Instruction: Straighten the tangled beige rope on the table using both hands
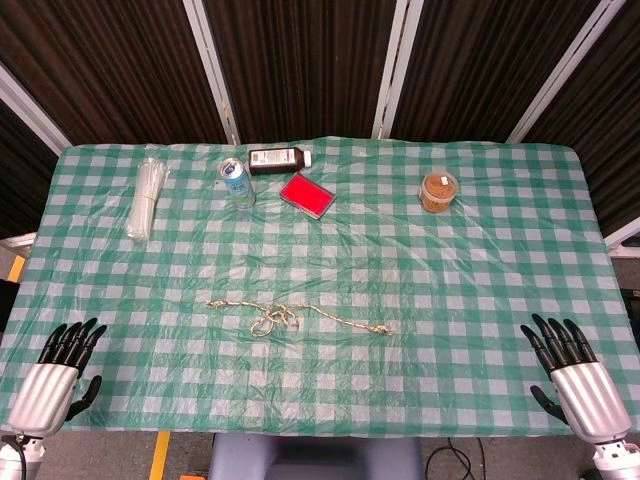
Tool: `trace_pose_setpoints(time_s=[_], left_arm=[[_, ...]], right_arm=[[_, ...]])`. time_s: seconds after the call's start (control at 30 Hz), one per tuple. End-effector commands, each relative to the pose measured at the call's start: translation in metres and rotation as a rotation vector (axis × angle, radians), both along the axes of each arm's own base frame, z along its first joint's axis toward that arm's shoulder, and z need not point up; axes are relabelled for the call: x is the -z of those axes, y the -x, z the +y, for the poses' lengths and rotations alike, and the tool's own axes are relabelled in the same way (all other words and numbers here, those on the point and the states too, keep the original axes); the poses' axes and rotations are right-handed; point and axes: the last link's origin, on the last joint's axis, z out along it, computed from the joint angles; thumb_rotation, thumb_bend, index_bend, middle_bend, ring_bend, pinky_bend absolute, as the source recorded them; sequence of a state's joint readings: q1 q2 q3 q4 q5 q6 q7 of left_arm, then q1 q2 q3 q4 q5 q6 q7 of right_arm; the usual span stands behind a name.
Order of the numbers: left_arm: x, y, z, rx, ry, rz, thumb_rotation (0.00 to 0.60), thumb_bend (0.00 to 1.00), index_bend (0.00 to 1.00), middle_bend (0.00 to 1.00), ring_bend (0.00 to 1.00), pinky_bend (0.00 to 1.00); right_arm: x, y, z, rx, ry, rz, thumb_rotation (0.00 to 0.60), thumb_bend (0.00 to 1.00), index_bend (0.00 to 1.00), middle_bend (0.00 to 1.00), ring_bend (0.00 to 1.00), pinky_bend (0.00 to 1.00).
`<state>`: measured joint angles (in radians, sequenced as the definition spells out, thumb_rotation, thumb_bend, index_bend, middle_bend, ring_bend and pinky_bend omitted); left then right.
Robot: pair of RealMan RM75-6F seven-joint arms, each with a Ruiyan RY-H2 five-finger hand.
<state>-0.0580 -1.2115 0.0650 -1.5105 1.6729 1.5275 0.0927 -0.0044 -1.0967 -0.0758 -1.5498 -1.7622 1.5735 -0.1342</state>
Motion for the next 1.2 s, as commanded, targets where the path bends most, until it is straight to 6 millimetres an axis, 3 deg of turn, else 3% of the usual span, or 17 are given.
trace_pose_setpoints(time_s=[0.03,0.2,0.5,0.73,1.03,1.2], left_arm=[[0.002,0.0,0.001,0.0,0.009,0.0,0.6,0.47,0.0,0.0,0.0,0.04],[0.014,-0.008,0.014,0.049,0.037,-0.028,0.6,0.47,0.0,0.0,0.0,0.04],[0.048,-0.042,0.091,0.116,0.167,-0.104,0.6,0.5,0.0,0.0,0.0,0.04],[0.096,-0.075,0.142,0.149,0.207,-0.141,0.6,0.5,0.24,0.0,0.0,0.04],[0.145,-0.101,0.167,0.13,0.274,-0.126,0.6,0.49,0.31,0.0,0.0,0.04],[0.159,-0.102,0.173,0.131,0.257,-0.083,0.6,0.49,0.37,0.0,0.0,0.04]], right_arm=[[-0.001,0.0,0.0,-0.001,0.0,-0.003,0.6,0.32,0.0,0.0,0.0,0.0],[-0.001,-0.001,0.001,-0.008,0.002,-0.009,0.6,0.32,0.0,0.0,0.0,0.0],[0.003,-0.001,0.0,-0.002,-0.006,0.002,0.6,0.32,0.0,0.0,0.0,0.0],[0.006,0.001,-0.004,0.013,-0.005,0.012,0.6,0.32,0.0,0.0,0.0,0.0],[0.005,0.005,-0.009,0.039,-0.002,0.017,0.6,0.32,0.0,0.0,0.0,0.0],[0.004,0.006,-0.009,0.044,-0.006,0.011,0.6,0.32,0.0,0.0,0.0,0.0]])
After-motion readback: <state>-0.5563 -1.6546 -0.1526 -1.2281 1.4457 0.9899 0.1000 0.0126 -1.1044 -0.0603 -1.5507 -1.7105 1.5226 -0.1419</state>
